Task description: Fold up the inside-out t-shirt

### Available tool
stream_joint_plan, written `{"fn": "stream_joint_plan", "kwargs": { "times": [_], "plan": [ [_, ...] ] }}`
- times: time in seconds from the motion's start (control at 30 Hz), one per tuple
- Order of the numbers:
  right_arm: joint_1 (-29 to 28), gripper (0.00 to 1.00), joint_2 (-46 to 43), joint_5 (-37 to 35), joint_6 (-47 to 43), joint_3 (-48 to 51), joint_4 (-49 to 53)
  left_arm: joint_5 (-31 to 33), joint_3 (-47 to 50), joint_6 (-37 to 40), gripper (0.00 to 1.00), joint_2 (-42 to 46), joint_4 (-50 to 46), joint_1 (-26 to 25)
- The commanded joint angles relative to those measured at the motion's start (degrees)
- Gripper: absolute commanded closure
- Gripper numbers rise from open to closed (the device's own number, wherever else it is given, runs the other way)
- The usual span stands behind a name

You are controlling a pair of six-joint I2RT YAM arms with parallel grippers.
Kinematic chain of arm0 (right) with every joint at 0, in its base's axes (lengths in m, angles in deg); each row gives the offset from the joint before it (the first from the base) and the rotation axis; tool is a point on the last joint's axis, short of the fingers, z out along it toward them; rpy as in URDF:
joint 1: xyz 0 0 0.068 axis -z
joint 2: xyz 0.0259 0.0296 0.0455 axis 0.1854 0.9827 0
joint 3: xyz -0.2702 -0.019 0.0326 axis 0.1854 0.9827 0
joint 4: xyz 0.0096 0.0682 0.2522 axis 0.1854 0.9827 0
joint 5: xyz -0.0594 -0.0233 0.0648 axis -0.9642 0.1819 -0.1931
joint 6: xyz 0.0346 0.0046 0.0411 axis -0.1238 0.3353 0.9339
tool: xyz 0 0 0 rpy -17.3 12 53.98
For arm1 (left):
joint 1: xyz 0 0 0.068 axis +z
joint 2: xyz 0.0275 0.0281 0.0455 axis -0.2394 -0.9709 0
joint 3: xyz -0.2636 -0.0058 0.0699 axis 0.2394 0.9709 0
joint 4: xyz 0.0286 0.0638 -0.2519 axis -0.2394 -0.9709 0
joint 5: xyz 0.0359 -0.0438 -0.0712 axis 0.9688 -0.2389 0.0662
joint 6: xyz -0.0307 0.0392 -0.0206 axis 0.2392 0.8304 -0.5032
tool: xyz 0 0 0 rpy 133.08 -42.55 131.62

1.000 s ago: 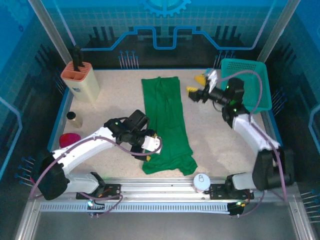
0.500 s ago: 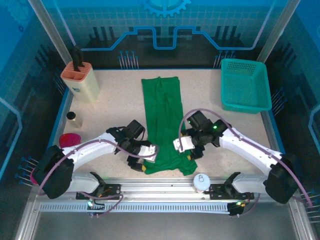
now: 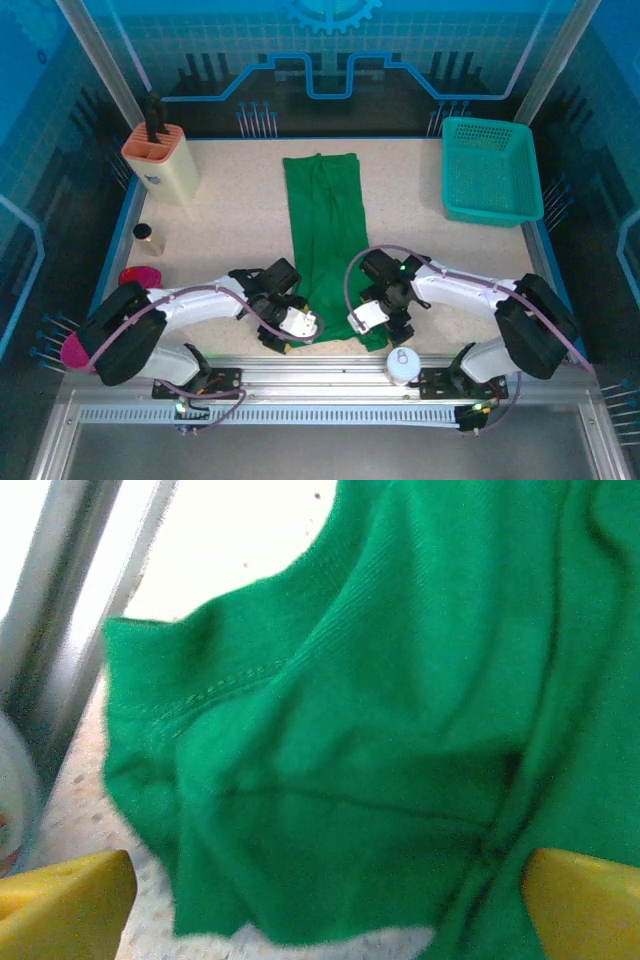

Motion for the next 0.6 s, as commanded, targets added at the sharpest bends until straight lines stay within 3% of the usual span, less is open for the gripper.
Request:
{"fn": "stream_joint_plan", "kwargs": {
  "times": [0.0, 0.07, 0.13, 0.2, 0.33, 0.43, 0.57],
  "plan": [
    [-1.3, 0.01, 2.1, -4.3, 3.1, 2.4, -8.6, 2.0, 0.0, -0.7, 0.19, -2.0, 2.8, -0.4],
    [-1.6, 0.09, 2.1, -5.9, 2.9, 3.5, -10.2, 3.9, -1.5, -2.5, 0.27, -4.0, 1.7, -0.4],
    [-1.6, 0.33, 0.8, -6.4, 3.4, 4.9, -12.7, 6.7, -2.9, -3.9, 0.39, -6.3, 1.4, -0.8],
    [-1.3, 0.50, -0.3, -6.4, 3.8, 6.2, -14.0, 7.9, -5.2, -5.5, 0.53, -7.8, 0.0, -1.0],
    [-0.8, 0.83, -2.3, -3.0, 5.6, 7.0, -13.8, 6.0, -4.7, -4.7, 0.71, -6.0, 0.1, -1.2],
    [-0.7, 0.88, -5.5, 0.4, 8.4, 6.7, -12.4, 4.6, -4.4, -5.0, 0.97, -1.9, -1.3, -1.9],
    [0.8, 0.89, -12.2, 7.5, 11.5, 4.6, -7.8, 2.6, -8.0, -7.1, 1.00, 7.4, -12.0, -1.9]
  ]
}}
